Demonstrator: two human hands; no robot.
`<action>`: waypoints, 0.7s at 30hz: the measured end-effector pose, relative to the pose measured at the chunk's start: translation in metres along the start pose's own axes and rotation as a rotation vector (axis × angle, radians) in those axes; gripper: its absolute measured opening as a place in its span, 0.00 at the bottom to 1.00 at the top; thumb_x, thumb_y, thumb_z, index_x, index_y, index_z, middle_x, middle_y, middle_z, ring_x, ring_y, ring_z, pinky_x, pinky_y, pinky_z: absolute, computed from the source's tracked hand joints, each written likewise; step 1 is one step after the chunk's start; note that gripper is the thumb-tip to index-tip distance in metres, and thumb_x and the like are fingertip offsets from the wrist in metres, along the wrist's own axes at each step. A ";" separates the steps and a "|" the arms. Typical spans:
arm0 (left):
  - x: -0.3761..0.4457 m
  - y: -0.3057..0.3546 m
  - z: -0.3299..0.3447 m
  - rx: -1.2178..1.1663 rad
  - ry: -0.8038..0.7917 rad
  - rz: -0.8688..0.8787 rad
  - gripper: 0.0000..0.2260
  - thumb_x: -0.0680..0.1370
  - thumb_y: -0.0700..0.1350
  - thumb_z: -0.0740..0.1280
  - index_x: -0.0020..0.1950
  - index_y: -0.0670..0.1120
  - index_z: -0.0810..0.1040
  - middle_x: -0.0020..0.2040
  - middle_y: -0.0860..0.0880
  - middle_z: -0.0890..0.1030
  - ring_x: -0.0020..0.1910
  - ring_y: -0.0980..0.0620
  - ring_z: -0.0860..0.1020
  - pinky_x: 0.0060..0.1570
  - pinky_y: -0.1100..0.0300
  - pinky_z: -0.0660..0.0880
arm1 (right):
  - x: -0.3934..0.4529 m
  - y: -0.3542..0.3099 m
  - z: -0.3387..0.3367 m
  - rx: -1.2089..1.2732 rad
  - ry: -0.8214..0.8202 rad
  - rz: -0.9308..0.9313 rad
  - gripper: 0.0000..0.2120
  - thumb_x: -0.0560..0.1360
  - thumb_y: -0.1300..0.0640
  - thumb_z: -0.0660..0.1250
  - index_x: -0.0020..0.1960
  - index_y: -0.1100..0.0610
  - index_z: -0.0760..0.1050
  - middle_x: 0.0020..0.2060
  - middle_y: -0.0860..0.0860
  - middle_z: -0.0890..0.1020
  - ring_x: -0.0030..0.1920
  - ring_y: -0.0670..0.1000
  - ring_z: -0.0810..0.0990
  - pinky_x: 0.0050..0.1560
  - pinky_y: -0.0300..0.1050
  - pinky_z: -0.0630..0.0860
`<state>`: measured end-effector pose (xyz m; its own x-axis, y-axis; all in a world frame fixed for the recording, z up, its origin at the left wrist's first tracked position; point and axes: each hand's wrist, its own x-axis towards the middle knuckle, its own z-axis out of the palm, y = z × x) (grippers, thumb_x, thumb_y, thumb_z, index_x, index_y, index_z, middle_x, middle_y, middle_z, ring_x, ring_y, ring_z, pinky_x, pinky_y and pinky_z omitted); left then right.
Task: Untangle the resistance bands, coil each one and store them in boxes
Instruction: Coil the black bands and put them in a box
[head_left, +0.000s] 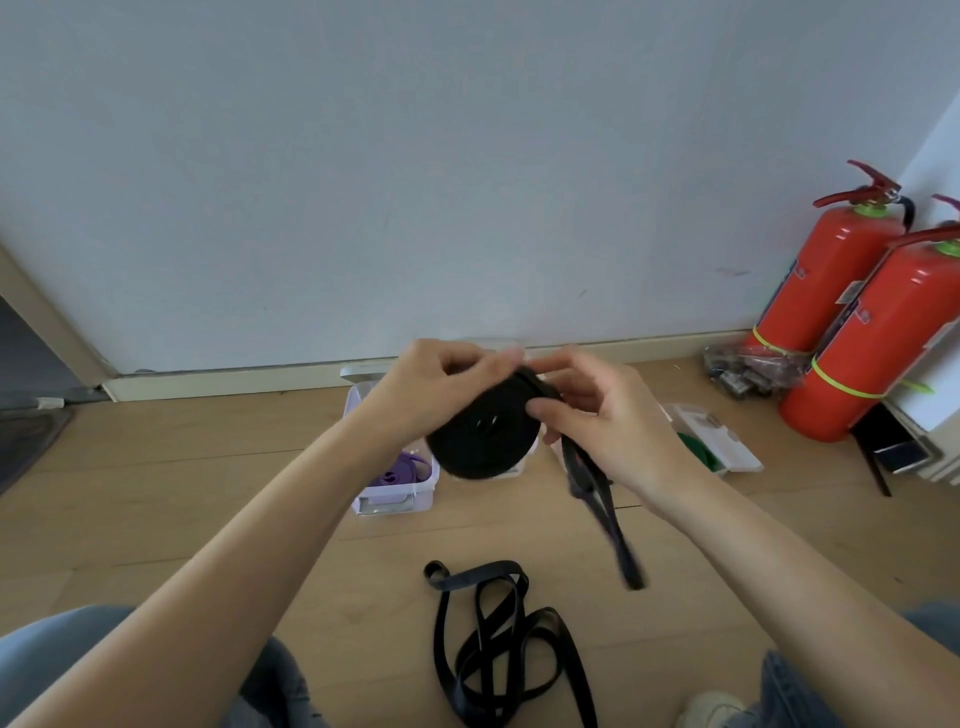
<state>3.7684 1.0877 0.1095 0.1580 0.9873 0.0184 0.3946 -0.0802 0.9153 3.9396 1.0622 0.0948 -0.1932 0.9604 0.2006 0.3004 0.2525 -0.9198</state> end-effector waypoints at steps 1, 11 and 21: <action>-0.001 0.000 0.002 0.028 -0.038 0.013 0.12 0.74 0.54 0.67 0.39 0.47 0.82 0.33 0.48 0.80 0.33 0.58 0.76 0.37 0.66 0.71 | -0.001 0.000 0.001 -0.052 -0.027 -0.011 0.10 0.74 0.63 0.68 0.52 0.51 0.77 0.39 0.51 0.84 0.35 0.51 0.81 0.42 0.43 0.79; 0.000 0.005 -0.017 -0.055 -0.012 0.036 0.10 0.73 0.50 0.70 0.33 0.50 0.82 0.27 0.56 0.79 0.27 0.62 0.75 0.28 0.72 0.70 | 0.000 0.002 -0.024 0.140 -0.115 0.095 0.08 0.72 0.63 0.69 0.50 0.54 0.77 0.36 0.52 0.79 0.31 0.50 0.76 0.38 0.44 0.75; 0.006 0.007 -0.011 -0.121 0.212 0.113 0.11 0.74 0.49 0.69 0.32 0.49 0.80 0.27 0.56 0.77 0.28 0.58 0.73 0.30 0.68 0.70 | -0.007 -0.002 0.000 0.185 -0.111 0.007 0.06 0.78 0.60 0.61 0.54 0.58 0.70 0.43 0.55 0.85 0.45 0.51 0.84 0.46 0.47 0.81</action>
<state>3.7617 1.0943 0.1201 -0.0034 0.9807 0.1955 0.2722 -0.1872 0.9439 3.9402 1.0555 0.0950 -0.2966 0.9407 0.1648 0.1277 0.2101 -0.9693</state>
